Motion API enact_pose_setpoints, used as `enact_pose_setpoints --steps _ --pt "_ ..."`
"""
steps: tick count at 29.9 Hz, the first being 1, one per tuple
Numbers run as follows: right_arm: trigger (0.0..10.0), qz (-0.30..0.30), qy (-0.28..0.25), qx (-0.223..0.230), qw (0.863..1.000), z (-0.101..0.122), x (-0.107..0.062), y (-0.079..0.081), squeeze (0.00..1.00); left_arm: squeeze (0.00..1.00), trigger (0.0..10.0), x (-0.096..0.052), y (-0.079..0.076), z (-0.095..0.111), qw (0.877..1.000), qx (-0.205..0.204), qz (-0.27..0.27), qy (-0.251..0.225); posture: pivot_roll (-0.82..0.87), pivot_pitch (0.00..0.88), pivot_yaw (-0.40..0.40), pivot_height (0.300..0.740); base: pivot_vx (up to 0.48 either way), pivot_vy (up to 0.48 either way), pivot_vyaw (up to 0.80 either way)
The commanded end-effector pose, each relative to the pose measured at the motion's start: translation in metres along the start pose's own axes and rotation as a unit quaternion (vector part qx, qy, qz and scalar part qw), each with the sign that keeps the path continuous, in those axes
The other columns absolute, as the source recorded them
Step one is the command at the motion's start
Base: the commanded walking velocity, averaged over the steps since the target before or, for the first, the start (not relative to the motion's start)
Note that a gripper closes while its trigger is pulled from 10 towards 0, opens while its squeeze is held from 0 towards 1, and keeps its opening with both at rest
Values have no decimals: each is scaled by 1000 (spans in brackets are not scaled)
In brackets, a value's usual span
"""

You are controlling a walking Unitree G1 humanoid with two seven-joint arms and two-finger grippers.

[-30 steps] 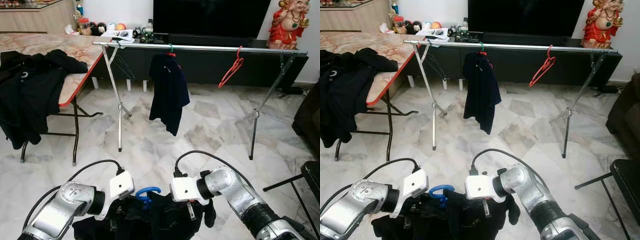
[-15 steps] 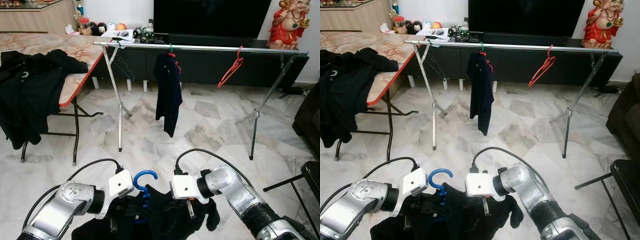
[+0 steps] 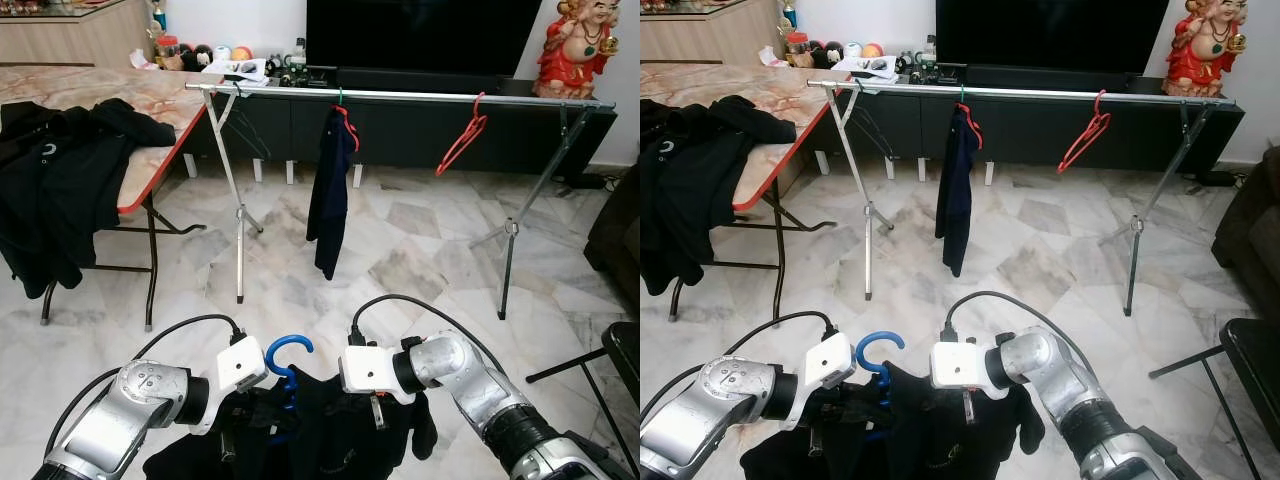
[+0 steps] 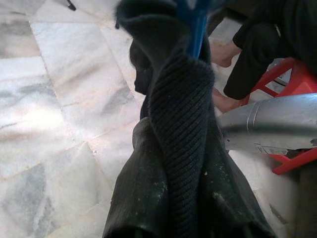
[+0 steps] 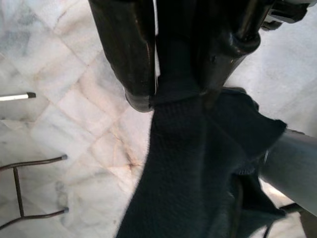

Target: Hang hanger

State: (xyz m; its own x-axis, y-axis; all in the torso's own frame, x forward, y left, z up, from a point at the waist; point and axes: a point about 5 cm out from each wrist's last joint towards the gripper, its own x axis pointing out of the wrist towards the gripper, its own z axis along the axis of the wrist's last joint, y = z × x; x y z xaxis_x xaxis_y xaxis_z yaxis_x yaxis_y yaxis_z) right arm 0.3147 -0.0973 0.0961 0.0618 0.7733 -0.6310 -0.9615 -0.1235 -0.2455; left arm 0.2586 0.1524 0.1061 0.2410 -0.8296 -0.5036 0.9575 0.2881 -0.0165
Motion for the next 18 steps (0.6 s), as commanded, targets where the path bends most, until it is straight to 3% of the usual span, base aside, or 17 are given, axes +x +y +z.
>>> enact_pose_setpoints --steps 1,12,18 --pt "10000 -8 -18 -18 1000 11 -8 -9 1000 0 0 1 2 3 1000 13 3 3 103 60 -23 740 0 0 0" --pt "10000 0 -11 -27 1000 14 -19 -16 1000 0 0 1 4 -2 1000 16 7 14 90 67 -20 740 0 0 0" --pt "10000 -50 -39 -8 998 19 -30 -27 1000 0 0 1 13 -18 998 6 53 31 82 68 -13 740 0 0 0"
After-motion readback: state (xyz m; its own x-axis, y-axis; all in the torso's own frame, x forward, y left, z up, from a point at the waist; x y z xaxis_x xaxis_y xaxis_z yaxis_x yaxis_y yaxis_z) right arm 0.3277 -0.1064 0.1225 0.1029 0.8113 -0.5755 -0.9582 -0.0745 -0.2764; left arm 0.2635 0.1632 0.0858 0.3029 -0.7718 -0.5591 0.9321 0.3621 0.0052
